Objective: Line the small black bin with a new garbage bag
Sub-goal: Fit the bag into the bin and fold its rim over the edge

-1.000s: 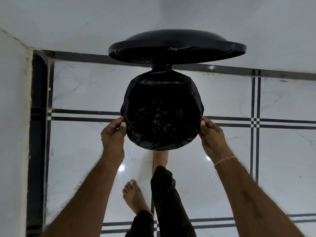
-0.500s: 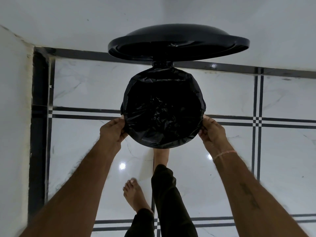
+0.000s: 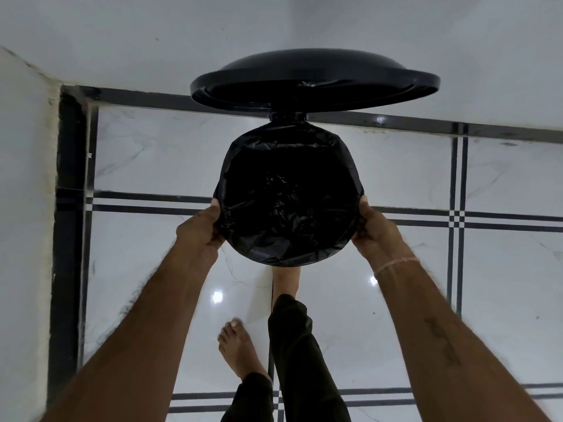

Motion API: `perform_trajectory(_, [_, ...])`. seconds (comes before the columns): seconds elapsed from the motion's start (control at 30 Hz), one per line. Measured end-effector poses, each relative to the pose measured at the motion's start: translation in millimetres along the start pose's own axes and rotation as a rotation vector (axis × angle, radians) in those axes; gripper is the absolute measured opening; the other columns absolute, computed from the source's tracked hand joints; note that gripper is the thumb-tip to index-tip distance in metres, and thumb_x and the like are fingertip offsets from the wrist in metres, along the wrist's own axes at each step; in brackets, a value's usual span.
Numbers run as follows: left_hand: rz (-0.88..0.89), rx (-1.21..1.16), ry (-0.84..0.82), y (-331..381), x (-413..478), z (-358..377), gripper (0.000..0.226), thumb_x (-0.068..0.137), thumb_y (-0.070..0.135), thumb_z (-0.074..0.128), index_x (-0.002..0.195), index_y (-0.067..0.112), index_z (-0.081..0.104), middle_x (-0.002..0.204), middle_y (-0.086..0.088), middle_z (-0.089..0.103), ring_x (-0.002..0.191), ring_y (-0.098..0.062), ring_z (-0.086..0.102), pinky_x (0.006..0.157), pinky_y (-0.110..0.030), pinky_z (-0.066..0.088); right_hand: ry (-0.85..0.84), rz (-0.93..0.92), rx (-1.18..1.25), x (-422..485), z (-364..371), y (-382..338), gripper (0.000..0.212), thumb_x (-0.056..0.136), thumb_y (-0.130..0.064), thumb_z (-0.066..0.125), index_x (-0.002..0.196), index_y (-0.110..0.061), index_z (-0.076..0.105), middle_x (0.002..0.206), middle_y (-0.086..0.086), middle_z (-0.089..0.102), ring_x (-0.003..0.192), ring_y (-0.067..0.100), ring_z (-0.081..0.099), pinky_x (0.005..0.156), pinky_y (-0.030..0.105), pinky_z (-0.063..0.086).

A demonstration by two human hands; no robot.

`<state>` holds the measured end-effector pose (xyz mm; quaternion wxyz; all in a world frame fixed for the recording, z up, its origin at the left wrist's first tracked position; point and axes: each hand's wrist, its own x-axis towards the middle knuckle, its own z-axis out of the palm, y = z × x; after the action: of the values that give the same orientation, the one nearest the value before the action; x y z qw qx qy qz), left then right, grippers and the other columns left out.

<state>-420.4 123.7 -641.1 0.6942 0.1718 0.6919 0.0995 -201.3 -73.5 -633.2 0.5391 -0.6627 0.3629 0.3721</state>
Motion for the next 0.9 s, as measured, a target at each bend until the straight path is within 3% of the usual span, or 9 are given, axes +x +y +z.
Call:
perform_trajectory(0.1, [0.038,0.001,0.047,-8,6,-2,0.010,0.094,0.019,0.073,0.097,0.010,0.071,0.101,-0.008,0.074,0.084,-0.018,0.072,0.080,-0.032,0.063,0.012,-0.009,-0.062,3,-5,-3,0.023,0.098,-0.026,0.073,0.082,-0.010,0.067,0.075,0.002,0.061,0.060,0.012,0.053,0.048,0.021,0.051])
perform_trajectory(0.2, [0.185,0.068,0.167,-17,5,4,0.013,0.093,0.017,0.076,0.087,0.014,0.065,0.089,-0.007,0.071,0.076,-0.018,0.069,0.070,-0.029,0.063,0.025,-0.036,-0.115,3,-6,-4,0.021,0.099,-0.019,0.071,0.080,-0.011,0.066,0.071,0.001,0.061,0.051,0.009,0.054,0.043,0.018,0.049])
perform_trajectory(0.3, [0.375,0.188,0.235,-24,5,4,0.014,0.093,0.016,0.073,0.079,0.018,0.068,0.084,-0.007,0.070,0.077,-0.023,0.063,0.079,-0.038,0.062,0.025,-0.089,-0.167,6,-5,-3,0.023,0.101,-0.016,0.067,0.080,-0.012,0.062,0.072,0.002,0.059,0.056,0.013,0.051,0.043,0.019,0.047])
perform_trajectory(0.4, [0.476,0.220,0.119,-33,0,-2,0.012,0.099,0.015,0.064,0.093,0.009,0.073,0.082,-0.005,0.070,0.080,-0.020,0.063,0.084,-0.038,0.059,0.024,-0.144,-0.237,8,-4,0,0.027,0.104,-0.016,0.061,0.078,-0.015,0.056,0.072,0.003,0.049,0.057,0.014,0.044,0.045,0.020,0.044])
perform_trajectory(0.5, [0.373,0.113,0.002,-35,-3,-6,0.018,0.103,0.001,0.056,0.112,0.004,0.070,0.095,-0.003,0.072,0.087,-0.013,0.069,0.082,-0.024,0.061,0.024,-0.127,-0.258,9,-4,3,0.030,0.108,-0.022,0.055,0.079,-0.015,0.056,0.072,0.001,0.050,0.061,0.015,0.045,0.054,0.026,0.045])
perform_trajectory(0.6, [0.158,-0.013,-0.045,-31,2,-7,0.017,0.101,0.000,0.058,0.106,0.011,0.070,0.100,-0.004,0.073,0.093,-0.018,0.070,0.083,-0.030,0.061,0.018,-0.038,-0.217,4,-2,3,0.028,0.109,-0.030,0.053,0.087,-0.017,0.063,0.081,-0.002,0.061,0.071,0.014,0.055,0.062,0.028,0.048])
perform_trajectory(0.67, [0.086,-0.044,-0.054,-29,5,-9,0.011,0.099,0.003,0.062,0.100,0.013,0.068,0.097,-0.006,0.074,0.091,-0.022,0.070,0.075,-0.030,0.061,0.008,0.011,-0.187,0,-2,3,0.027,0.108,-0.035,0.054,0.090,-0.018,0.066,0.086,-0.003,0.066,0.077,0.014,0.060,0.064,0.029,0.049])
perform_trajectory(0.77, [0.118,0.008,-0.058,-29,1,-8,0.007,0.099,0.011,0.064,0.093,0.013,0.067,0.088,-0.004,0.074,0.078,-0.016,0.071,0.065,-0.025,0.063,-0.001,0.039,-0.135,-2,-6,6,0.030,0.104,-0.041,0.061,0.090,-0.016,0.069,0.087,-0.002,0.070,0.079,0.016,0.063,0.071,0.033,0.053])
perform_trajectory(0.9, [0.190,0.087,-0.028,-30,-10,-3,0.020,0.105,0.023,0.057,0.095,0.017,0.072,0.088,0.003,0.075,0.080,-0.008,0.072,0.084,-0.032,0.061,-0.043,0.016,-0.103,-5,-5,12,0.035,0.104,-0.046,0.057,0.102,-0.014,0.071,0.105,0.002,0.074,0.100,0.022,0.069,0.091,0.045,0.059])
